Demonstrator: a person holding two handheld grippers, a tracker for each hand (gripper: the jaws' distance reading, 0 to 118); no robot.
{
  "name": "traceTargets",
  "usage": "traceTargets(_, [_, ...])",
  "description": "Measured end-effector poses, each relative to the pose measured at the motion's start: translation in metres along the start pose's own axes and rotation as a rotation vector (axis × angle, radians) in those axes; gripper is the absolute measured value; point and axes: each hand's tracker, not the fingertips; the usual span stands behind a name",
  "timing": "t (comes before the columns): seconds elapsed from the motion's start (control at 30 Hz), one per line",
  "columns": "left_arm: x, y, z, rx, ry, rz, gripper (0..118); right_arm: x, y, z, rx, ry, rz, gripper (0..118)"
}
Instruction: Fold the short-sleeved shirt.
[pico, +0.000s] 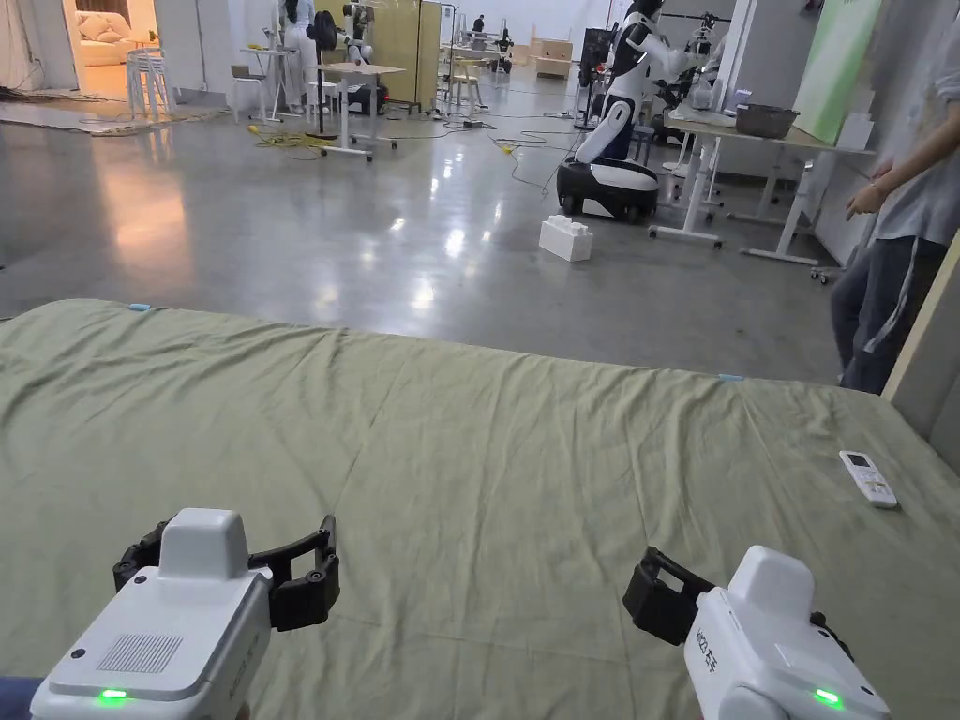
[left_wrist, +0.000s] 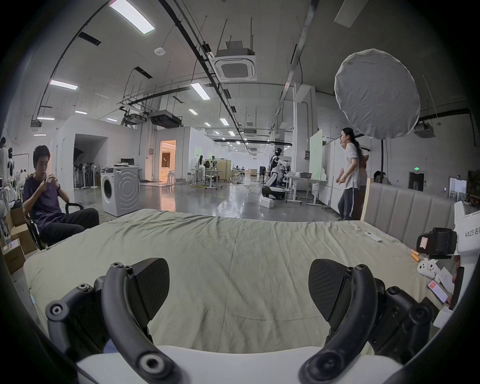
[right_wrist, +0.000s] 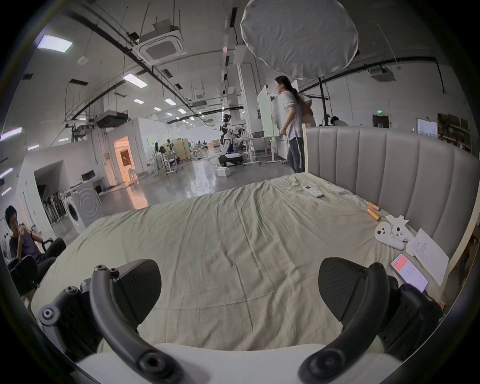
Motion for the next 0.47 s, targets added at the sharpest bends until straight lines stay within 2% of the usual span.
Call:
traceTargets(0.07, [0.002,-0.001,-0.003,-0.011,0.008,-0.006,108,0.002,-0.003,-0.001,0.035,0.024,0.014,118])
traceTargets(0.2, [0.003,-0.001,-0.007,-0.024,0.008,-0.002,108,-0.003,-0.009,0.0,0.084,0.02,0.105,118])
traceTargets(0.47, [0.003,0.0,-0.009,-0.017,0.003,0.02,108,-0.002,-0.013,0.001,0.147,0.046,0.108,118])
